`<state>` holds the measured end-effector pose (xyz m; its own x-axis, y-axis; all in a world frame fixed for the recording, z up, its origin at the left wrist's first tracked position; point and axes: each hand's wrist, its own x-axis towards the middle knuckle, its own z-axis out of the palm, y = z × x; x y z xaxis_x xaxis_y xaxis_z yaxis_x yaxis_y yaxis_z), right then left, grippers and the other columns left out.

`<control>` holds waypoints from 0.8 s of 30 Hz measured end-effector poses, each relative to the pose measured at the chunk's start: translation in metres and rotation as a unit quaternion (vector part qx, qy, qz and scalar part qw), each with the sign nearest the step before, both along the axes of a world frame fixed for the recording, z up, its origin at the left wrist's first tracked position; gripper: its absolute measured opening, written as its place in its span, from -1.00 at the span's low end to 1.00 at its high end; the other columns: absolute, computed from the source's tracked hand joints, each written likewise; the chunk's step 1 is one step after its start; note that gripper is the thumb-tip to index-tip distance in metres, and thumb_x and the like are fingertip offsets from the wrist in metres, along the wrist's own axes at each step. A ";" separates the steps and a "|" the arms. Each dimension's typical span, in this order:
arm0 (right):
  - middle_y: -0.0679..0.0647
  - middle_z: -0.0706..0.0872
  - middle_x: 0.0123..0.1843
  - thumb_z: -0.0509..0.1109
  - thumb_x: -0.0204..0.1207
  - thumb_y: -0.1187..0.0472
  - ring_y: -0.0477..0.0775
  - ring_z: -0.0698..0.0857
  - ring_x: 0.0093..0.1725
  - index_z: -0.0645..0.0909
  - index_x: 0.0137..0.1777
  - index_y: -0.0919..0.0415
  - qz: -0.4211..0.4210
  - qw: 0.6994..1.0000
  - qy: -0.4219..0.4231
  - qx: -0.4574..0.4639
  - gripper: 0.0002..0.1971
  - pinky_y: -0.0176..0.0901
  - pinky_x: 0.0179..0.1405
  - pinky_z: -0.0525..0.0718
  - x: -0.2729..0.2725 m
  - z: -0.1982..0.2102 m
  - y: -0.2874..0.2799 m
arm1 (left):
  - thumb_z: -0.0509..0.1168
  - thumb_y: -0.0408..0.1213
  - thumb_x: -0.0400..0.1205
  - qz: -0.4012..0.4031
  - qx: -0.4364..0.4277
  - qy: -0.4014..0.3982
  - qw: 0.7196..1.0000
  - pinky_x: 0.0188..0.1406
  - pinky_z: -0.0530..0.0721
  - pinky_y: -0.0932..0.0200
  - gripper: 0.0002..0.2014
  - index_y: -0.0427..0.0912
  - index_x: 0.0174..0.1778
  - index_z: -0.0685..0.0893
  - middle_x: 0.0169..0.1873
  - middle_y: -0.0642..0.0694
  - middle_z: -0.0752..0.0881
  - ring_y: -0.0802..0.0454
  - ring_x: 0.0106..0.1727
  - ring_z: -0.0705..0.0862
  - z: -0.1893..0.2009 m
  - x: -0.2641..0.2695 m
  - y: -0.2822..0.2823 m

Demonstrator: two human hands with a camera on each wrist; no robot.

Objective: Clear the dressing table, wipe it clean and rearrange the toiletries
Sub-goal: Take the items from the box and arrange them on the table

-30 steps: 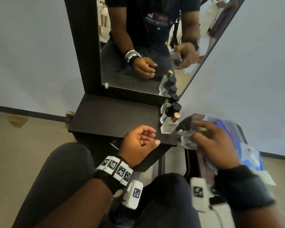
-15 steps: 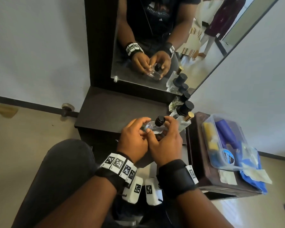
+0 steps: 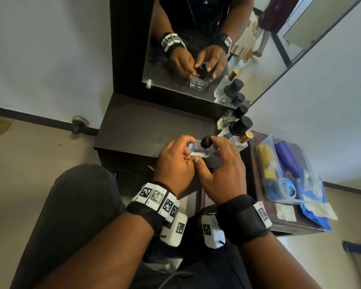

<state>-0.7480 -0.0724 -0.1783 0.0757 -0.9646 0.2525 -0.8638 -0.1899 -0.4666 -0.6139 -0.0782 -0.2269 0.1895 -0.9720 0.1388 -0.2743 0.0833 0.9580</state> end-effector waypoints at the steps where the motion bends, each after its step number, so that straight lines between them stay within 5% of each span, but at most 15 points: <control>1: -0.02 0.60 0.49 0.57 0.53 -0.06 0.02 0.65 0.40 0.54 0.54 0.02 0.006 1.000 0.019 0.004 -0.40 0.00 0.37 0.69 -0.001 0.002 0.000 | 0.50 -0.45 0.56 -0.006 0.006 0.004 1.000 -0.15 0.86 0.03 -0.59 0.01 0.28 0.71 -0.10 0.03 0.65 0.09 -0.17 0.78 -0.001 -0.001 0.000; 5: 0.14 0.65 0.41 0.51 0.55 0.06 0.11 0.63 0.37 0.61 0.53 0.22 0.021 0.992 0.123 -0.013 -0.44 -0.22 0.40 0.46 0.002 0.016 -0.001 | 0.50 -0.38 0.62 -0.011 0.009 0.014 1.000 -0.11 0.85 0.07 -0.62 0.04 0.32 0.69 -0.11 0.04 0.71 0.15 -0.15 0.79 0.000 -0.002 -0.003; 9: 0.24 0.62 0.42 0.33 0.52 0.05 0.27 0.64 0.35 0.55 0.57 0.31 0.037 0.971 0.233 0.025 -0.37 0.00 0.42 0.56 0.008 0.034 -0.010 | 0.44 -0.45 0.67 -0.034 0.020 0.051 0.998 0.10 0.71 0.48 -0.56 0.04 0.43 0.67 0.19 -0.01 0.77 0.24 0.16 0.77 0.001 -0.005 -0.005; 13: 0.21 0.57 0.40 0.25 0.53 -0.11 0.23 0.57 0.29 0.49 0.58 0.30 0.024 0.936 0.342 0.074 -0.31 0.00 0.30 0.58 0.020 0.049 -0.029 | 0.36 -0.48 0.71 -0.065 0.022 0.070 0.995 0.38 0.73 0.14 -0.50 0.07 0.52 0.62 0.46 0.00 0.69 0.13 0.47 0.68 0.003 -0.008 -0.005; 15: 0.20 0.55 0.35 0.15 0.54 -0.10 0.22 0.53 0.28 0.50 0.53 0.29 0.024 0.921 0.379 0.088 -0.35 0.01 0.26 0.59 0.025 0.055 -0.039 | 0.37 -0.47 0.70 -0.064 0.021 0.074 0.995 0.36 0.76 0.09 -0.50 0.06 0.52 0.62 0.47 0.00 0.68 0.13 0.46 0.68 0.003 -0.008 -0.006; 19: 0.21 0.48 0.39 0.30 0.64 -0.06 0.25 0.47 0.31 0.49 0.52 0.24 0.019 0.908 0.403 0.113 -0.46 0.08 0.21 0.65 0.031 0.066 -0.060 | 0.40 -0.47 0.69 -0.056 0.024 0.081 0.995 0.23 0.75 0.30 -0.49 0.05 0.52 0.63 0.45 0.03 0.66 0.23 0.40 0.69 0.000 -0.007 -0.007; 24: 0.19 0.52 0.41 0.39 0.58 -0.15 0.24 0.49 0.33 0.42 0.58 0.22 0.011 0.908 0.398 0.131 -0.33 0.09 0.24 0.65 0.035 0.072 -0.076 | 0.48 -0.40 0.68 -0.058 0.036 0.109 0.992 0.11 0.73 0.43 -0.51 0.05 0.50 0.62 0.44 0.07 0.64 0.25 0.37 0.68 0.000 -0.007 -0.007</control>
<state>-0.7127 -0.1479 -0.1067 0.1546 -0.9797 -0.1279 -0.9446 -0.1845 0.2716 -0.6208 -0.0847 -0.2271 0.0943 -0.9949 0.0370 -0.0528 0.0321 0.9981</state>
